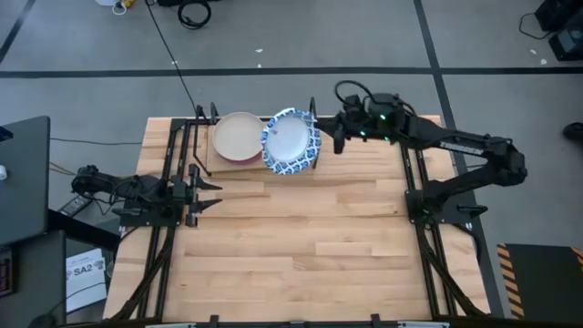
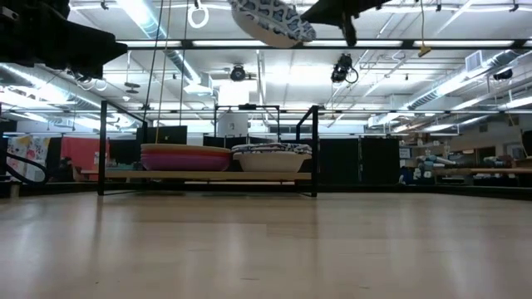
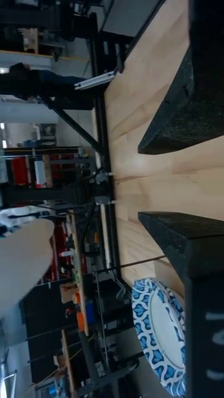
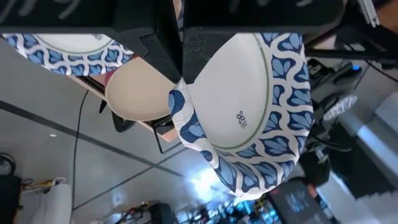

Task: Place and stack plates onto a shelf
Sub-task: Stack the blue patterned bowl on top of the blue patterned bowl on the shelf

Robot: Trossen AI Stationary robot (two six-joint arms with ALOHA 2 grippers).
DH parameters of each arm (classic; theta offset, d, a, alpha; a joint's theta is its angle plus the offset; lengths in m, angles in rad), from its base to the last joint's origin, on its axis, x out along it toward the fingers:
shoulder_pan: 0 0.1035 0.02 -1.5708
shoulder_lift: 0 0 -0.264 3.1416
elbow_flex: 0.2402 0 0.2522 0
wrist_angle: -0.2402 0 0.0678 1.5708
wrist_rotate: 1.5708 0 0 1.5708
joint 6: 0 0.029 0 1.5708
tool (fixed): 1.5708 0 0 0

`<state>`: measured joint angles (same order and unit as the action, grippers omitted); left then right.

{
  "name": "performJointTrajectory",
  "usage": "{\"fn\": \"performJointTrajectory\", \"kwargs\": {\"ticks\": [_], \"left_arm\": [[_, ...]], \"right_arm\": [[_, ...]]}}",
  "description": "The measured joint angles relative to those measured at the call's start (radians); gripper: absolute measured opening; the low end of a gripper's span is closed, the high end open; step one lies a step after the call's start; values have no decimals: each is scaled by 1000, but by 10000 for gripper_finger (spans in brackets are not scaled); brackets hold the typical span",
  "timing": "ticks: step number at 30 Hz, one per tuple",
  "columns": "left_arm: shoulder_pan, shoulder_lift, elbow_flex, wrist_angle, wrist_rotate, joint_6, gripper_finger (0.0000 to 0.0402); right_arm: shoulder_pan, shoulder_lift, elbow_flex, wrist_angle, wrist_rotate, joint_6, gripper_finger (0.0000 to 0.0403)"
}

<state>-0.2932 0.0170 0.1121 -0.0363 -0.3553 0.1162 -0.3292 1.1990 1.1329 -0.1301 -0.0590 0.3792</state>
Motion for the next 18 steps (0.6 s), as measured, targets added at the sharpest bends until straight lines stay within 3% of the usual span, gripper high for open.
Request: {"fn": "performJointTrajectory", "kwargs": {"ticks": [11, 18], "left_arm": [[3, 0, -98, 116, -38, 8, 167], [58, 1, -103, 126, -47, 30, 167]], "right_arm": [[-136, 247, 240, -16, -191, -91, 8], [-205, 345, 363, -131, -209, -92, 7]]}}
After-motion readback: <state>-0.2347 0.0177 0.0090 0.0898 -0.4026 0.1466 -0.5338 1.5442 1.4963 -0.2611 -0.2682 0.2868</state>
